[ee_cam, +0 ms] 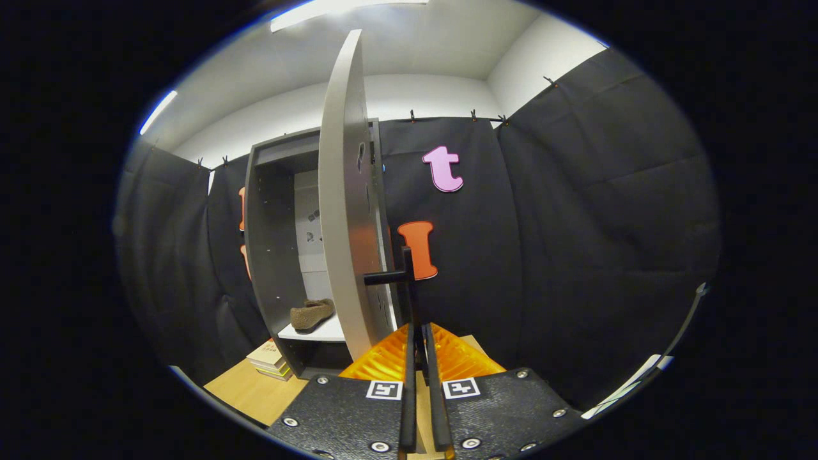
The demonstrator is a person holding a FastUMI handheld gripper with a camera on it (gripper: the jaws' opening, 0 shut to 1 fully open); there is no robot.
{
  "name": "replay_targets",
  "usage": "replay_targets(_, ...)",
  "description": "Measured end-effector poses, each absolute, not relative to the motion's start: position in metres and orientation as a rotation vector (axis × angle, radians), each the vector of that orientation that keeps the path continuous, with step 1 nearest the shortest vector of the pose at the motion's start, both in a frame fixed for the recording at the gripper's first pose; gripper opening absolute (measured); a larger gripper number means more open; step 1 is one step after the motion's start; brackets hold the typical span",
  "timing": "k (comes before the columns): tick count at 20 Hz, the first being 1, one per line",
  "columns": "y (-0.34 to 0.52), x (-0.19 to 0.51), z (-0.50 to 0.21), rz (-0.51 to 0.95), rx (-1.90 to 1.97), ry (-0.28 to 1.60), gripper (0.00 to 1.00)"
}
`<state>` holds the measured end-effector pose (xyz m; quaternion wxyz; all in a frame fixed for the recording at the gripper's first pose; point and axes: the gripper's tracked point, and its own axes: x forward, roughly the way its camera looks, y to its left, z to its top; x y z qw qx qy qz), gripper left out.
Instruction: Open the shoe cabinet door, grab the shoes and put them into the shoe cabinet, then close the shoe cabinet door.
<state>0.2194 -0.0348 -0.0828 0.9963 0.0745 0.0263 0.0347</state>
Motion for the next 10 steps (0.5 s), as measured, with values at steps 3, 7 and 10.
replay_targets(3,-0.034,0.214,-0.085,0.123,0.139,0.056,0.11)
replay_targets(7,-0.031,0.206,-0.086,0.119,0.072,0.066,0.13)
replay_targets(10,-0.026,0.195,-0.087,0.111,0.059,0.067,0.12)
